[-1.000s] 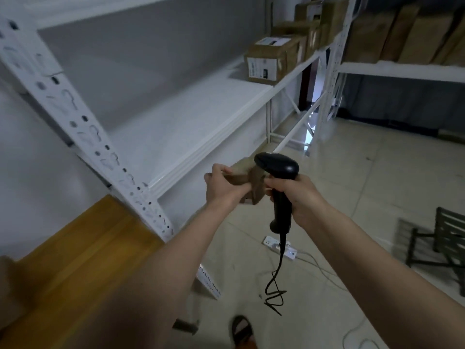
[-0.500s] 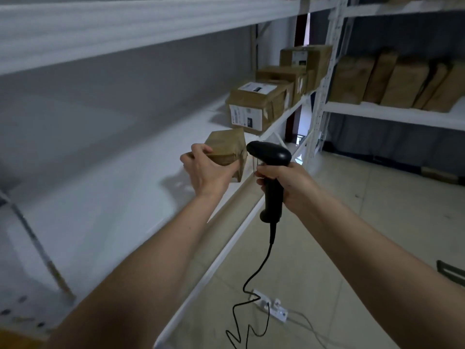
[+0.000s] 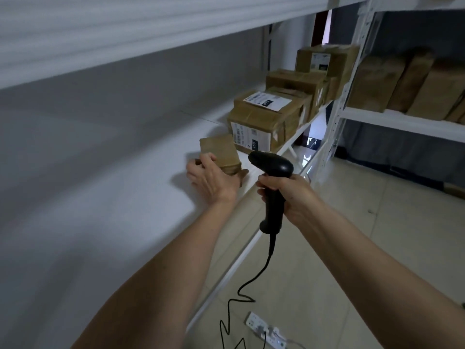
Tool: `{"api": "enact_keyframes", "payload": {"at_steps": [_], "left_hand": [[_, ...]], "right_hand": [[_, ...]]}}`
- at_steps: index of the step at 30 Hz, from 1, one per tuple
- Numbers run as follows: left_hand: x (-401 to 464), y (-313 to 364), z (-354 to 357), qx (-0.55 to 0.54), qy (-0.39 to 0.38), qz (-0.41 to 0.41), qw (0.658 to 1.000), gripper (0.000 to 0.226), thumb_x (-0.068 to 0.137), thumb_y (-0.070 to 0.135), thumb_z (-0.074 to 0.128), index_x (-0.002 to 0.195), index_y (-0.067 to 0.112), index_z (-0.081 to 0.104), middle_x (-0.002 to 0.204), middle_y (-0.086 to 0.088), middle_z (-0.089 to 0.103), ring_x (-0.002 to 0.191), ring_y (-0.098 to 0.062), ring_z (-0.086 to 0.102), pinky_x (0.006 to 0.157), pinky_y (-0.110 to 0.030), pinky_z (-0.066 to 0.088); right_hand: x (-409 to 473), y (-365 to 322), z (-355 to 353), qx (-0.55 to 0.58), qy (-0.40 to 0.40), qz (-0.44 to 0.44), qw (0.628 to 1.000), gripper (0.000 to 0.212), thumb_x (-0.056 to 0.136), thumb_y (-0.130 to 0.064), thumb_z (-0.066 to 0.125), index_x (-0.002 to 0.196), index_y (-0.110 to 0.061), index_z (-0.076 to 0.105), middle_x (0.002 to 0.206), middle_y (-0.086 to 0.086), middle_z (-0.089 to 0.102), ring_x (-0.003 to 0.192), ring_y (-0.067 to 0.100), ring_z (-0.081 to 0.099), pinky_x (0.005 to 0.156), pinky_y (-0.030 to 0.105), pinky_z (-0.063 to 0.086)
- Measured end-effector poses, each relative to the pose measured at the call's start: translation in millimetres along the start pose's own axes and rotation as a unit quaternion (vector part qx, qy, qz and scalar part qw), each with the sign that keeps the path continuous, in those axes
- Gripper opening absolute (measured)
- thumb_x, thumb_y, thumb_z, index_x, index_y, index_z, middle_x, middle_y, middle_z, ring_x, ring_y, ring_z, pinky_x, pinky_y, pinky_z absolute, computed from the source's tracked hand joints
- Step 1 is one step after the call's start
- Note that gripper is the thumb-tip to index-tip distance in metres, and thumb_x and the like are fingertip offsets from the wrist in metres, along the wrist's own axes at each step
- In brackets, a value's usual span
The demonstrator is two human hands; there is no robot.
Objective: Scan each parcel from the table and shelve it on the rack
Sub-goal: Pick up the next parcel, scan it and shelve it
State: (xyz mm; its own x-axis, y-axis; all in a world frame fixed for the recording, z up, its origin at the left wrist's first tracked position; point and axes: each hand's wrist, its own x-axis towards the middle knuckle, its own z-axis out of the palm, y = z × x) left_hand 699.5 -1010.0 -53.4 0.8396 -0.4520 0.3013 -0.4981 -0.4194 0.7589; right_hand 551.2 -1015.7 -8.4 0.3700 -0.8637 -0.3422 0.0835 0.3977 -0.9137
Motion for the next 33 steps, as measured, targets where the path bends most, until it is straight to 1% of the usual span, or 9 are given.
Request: {"api": "enact_keyframes", "payload": {"at_steps": [5, 9, 11, 16, 20, 21, 24, 28, 33], "left_hand": [[4, 11, 23, -0.013, -0.044, 0.017, 0.999, 0.067, 0.072, 0.014, 0.082, 0.127, 0.028, 0.046, 0.137, -0.011, 0.026, 0.121, -0.027, 0.034, 0.085, -0.027, 0.039], [8, 26, 40, -0.048, -0.07, 0.003, 0.996, 0.059, 0.082, -0.004, 0.065, 0.13, 0.027, 0.049, 0.135, -0.012, 0.028, 0.119, -0.029, 0.042, 0.103, -0.029, 0.04], [9, 33, 47, -0.048, -0.076, -0.003, 0.996, 0.058, 0.082, -0.007, 0.063, 0.128, 0.028, 0.05, 0.134, -0.011, 0.029, 0.118, -0.029, 0.044, 0.106, -0.033, 0.041], [8, 37, 49, -0.06, -0.072, -0.023, 0.995, 0.062, 0.082, -0.007, 0.064, 0.129, 0.03, 0.05, 0.128, -0.009, 0.032, 0.11, -0.029, 0.051, 0.101, -0.037, 0.046], [-4, 33, 31, -0.073, -0.088, -0.047, 0.992, 0.077, 0.079, 0.0, 0.072, 0.141, 0.032, 0.038, 0.126, -0.005, 0.038, 0.108, -0.023, 0.052, 0.096, -0.037, 0.05], [-8, 30, 25, -0.061, -0.077, -0.053, 0.994, 0.073, 0.079, 0.004, 0.074, 0.139, 0.029, 0.039, 0.124, -0.004, 0.043, 0.108, -0.021, 0.052, 0.094, -0.037, 0.05], [-18, 18, -2, 0.009, -0.047, -0.061, 0.997, 0.041, 0.083, 0.012, 0.071, 0.119, 0.019, 0.054, 0.104, 0.001, 0.06, 0.099, -0.019, 0.06, 0.087, -0.035, 0.052], [-35, -3, -51, 0.109, -0.037, -0.059, 0.992, 0.01, 0.084, 0.013, 0.064, 0.088, 0.02, 0.058, 0.088, 0.003, 0.065, 0.083, -0.018, 0.061, 0.072, -0.029, 0.046], [-78, -47, -116, 0.232, -0.03, -0.029, 0.972, 0.014, 0.089, 0.018, 0.055, 0.077, 0.019, 0.047, 0.076, 0.003, 0.054, 0.07, -0.018, 0.052, 0.062, -0.028, 0.037]], "right_hand": [[36, -16, -5, -0.013, -0.034, 0.014, 0.999, 0.029, 0.079, -0.004, 0.071, 0.106, -0.005, 0.062, 0.091, 0.012, 0.071, 0.078, 0.021, 0.067, 0.077, 0.035, 0.055], [57, -27, -14, -0.02, -0.063, 0.018, 0.998, 0.027, 0.079, -0.004, 0.071, 0.105, -0.005, 0.063, 0.086, 0.011, 0.071, 0.074, 0.019, 0.067, 0.078, 0.035, 0.056], [64, -30, -21, -0.022, -0.076, 0.019, 0.997, 0.028, 0.079, -0.004, 0.071, 0.105, -0.005, 0.063, 0.084, 0.011, 0.071, 0.075, 0.019, 0.067, 0.078, 0.036, 0.056], [73, -32, -32, -0.034, -0.111, 0.029, 0.993, 0.022, 0.078, -0.006, 0.073, 0.098, -0.009, 0.065, 0.082, 0.008, 0.072, 0.076, 0.019, 0.069, 0.076, 0.033, 0.056], [69, -32, -28, -0.036, -0.152, 0.034, 0.987, 0.019, 0.079, -0.005, 0.072, 0.096, -0.006, 0.065, 0.079, 0.009, 0.069, 0.073, 0.02, 0.065, 0.08, 0.036, 0.054], [66, -31, -24, -0.038, -0.164, 0.034, 0.985, 0.018, 0.079, -0.004, 0.072, 0.096, -0.005, 0.066, 0.078, 0.01, 0.068, 0.073, 0.021, 0.064, 0.081, 0.037, 0.053], [51, -26, -7, -0.041, -0.206, 0.04, 0.977, 0.013, 0.079, -0.001, 0.071, 0.091, -0.004, 0.066, 0.071, 0.008, 0.065, 0.069, 0.021, 0.061, 0.081, 0.037, 0.053], [21, -14, 23, -0.052, -0.275, 0.058, 0.958, 0.009, 0.08, 0.001, 0.069, 0.084, -0.005, 0.065, 0.07, 0.008, 0.064, 0.065, 0.019, 0.06, 0.073, 0.032, 0.053], [-35, 22, 59, -0.073, -0.348, 0.085, 0.931, 0.006, 0.08, -0.001, 0.071, 0.086, -0.001, 0.069, 0.08, 0.014, 0.069, 0.068, 0.019, 0.063, 0.076, 0.031, 0.054]]}}
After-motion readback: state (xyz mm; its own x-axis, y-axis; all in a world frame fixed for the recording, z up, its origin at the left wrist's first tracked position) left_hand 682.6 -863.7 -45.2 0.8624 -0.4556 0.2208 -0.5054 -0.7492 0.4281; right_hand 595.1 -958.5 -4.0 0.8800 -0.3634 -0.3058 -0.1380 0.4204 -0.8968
